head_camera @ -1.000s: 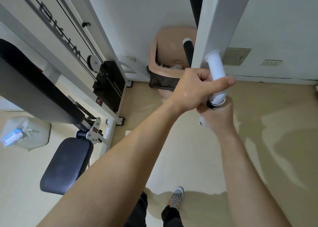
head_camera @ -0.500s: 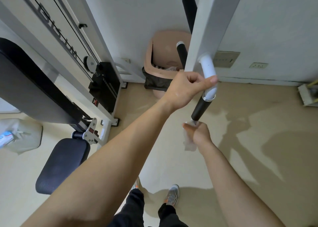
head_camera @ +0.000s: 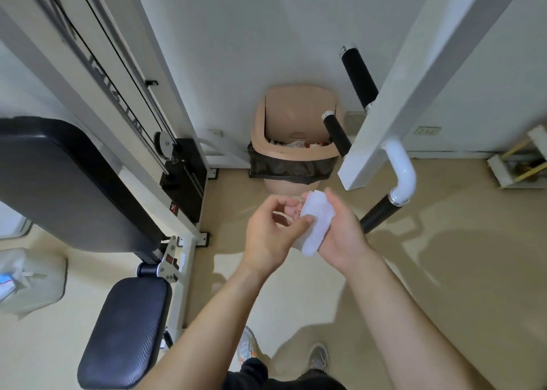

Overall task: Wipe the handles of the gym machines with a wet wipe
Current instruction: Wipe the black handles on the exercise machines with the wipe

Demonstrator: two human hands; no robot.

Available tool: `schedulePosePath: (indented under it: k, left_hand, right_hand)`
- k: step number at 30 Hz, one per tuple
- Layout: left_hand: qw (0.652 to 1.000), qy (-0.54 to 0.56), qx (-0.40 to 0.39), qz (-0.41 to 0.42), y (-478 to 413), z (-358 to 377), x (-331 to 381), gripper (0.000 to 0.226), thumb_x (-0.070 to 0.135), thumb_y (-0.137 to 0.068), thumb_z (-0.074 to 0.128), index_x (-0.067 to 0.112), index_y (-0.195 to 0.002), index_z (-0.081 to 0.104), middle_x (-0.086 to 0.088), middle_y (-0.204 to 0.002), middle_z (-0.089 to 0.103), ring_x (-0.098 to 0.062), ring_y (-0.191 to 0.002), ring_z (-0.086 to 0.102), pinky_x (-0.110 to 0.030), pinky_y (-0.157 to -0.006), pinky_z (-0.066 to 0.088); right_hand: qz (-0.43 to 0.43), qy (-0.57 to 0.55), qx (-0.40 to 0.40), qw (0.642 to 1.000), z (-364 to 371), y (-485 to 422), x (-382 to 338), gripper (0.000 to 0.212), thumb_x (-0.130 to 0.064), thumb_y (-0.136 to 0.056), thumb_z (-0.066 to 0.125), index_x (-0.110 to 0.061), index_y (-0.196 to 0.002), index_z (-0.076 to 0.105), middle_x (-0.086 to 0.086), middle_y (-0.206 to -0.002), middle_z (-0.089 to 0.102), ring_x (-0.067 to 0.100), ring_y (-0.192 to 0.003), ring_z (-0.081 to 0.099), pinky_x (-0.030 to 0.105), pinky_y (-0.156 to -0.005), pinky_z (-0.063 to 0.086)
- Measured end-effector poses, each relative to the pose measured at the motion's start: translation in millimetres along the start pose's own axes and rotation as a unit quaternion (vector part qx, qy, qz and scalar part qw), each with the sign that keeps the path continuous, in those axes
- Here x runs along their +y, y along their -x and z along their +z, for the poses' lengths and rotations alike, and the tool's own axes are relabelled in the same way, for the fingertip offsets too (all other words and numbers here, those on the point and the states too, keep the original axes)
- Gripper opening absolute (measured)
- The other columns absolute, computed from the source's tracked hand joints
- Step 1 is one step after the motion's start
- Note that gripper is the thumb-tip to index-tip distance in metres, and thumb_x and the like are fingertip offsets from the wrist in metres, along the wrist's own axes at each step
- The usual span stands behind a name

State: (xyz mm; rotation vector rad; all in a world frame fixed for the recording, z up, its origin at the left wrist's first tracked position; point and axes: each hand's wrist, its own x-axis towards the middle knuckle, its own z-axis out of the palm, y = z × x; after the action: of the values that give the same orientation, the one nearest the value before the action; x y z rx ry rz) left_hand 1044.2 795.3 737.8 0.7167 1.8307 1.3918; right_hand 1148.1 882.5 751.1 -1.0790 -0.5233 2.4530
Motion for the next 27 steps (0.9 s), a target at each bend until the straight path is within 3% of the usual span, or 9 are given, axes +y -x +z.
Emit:
schedulePosePath:
  k: [4,8,13,17,19,22,25,27]
  left_hand:
    - [0.992,-0.089,0.054,0.076,-12.6,-22.8,9.2,0.020,0.023,-0.077,0.084,0.021,-0.086,0.067,0.007,-0.076,0.066,-0.009,-0.070,0.059,-0.019,-0.064,0.047]
    - [0.991,-0.102,0.035,0.076,-35.1,-36.7,15.6,0.012,0.017,-0.083,0.079,0.019,-0.075,0.070,0.006,-0.068,0.066,-0.003,-0.062,0.054,-0.011,-0.058,0.042]
    - [0.988,-0.117,0.001,0.101,-67.3,-41.0,24.0,0.014,0.018,-0.087,0.076,0.022,-0.075,0.069,0.008,-0.069,0.066,-0.002,-0.061,0.054,-0.012,-0.059,0.042]
    - [0.974,-0.178,-0.040,0.136,-100.1,-36.6,32.4,0.014,0.023,-0.094,0.070,0.024,-0.082,0.061,0.014,-0.074,0.064,-0.001,-0.067,0.058,-0.008,-0.062,0.039]
    - [0.970,-0.190,-0.047,0.142,-114.9,-35.1,40.4,0.012,0.017,-0.097,0.064,0.021,-0.087,0.059,0.015,-0.078,0.062,-0.001,-0.073,0.057,-0.006,-0.063,0.038]
    - [0.980,-0.157,-0.051,0.113,-139.5,-35.6,53.3,0.018,0.012,-0.100,0.056,0.023,-0.086,0.053,0.008,-0.079,0.059,-0.013,-0.075,0.055,-0.014,-0.066,0.040]
    - [0.980,-0.142,-0.059,0.125,-165.2,-30.8,76.5,0.017,0.010,-0.099,0.055,0.022,-0.087,0.052,0.007,-0.076,0.060,-0.013,-0.071,0.054,-0.030,-0.067,0.043]
    - [0.977,-0.131,-0.062,0.156,-181.6,-24.1,99.6,0.018,0.011,-0.097,0.059,0.024,-0.086,0.054,0.006,-0.075,0.063,-0.010,-0.068,0.056,-0.026,-0.063,0.044]
  right_hand:
    - [-0.045,0.029,0.009,0.999,21.4,-12.9,3.6,0.053,-0.051,-0.103,0.035,-0.007,-0.124,0.056,0.030,-0.140,0.052,0.040,-0.128,0.056,0.051,-0.110,0.041]
    - [-0.083,0.040,0.035,0.995,29.2,-22.6,6.0,0.051,-0.047,-0.102,0.037,-0.005,-0.123,0.058,0.029,-0.137,0.055,0.040,-0.131,0.053,0.051,-0.114,0.036]
    - [-0.153,0.136,0.113,0.972,26.3,-34.8,-6.8,0.029,-0.029,-0.102,0.051,-0.010,-0.121,0.064,0.015,-0.119,0.071,0.030,-0.109,0.070,0.047,-0.090,0.057]
    - [-0.169,0.169,0.146,0.960,21.8,-46.3,-27.6,0.029,-0.028,-0.094,0.065,-0.011,-0.117,0.065,0.008,-0.114,0.072,0.024,-0.105,0.071,0.039,-0.079,0.059]
    - [-0.170,0.173,0.161,0.957,22.7,-52.2,-37.5,0.027,-0.030,-0.090,0.071,-0.010,-0.107,0.064,0.004,-0.100,0.073,0.020,-0.095,0.071,0.035,-0.074,0.057]
    - [-0.180,0.180,0.120,0.959,25.2,-56.0,-49.7,0.023,-0.025,-0.088,0.074,-0.008,-0.100,0.064,0.007,-0.089,0.067,0.019,-0.077,0.062,0.031,-0.068,0.052]
    - [-0.198,0.197,0.047,0.959,26.2,-55.9,-57.5,0.025,-0.023,-0.082,0.076,-0.007,-0.095,0.063,0.012,-0.083,0.051,0.015,-0.059,0.046,0.031,-0.068,0.050]
    - [-0.207,0.241,0.027,0.948,26.9,-55.1,-60.9,0.011,-0.017,-0.083,0.075,-0.009,-0.087,0.068,0.006,-0.070,0.049,0.012,-0.056,0.044,0.033,-0.070,0.052]
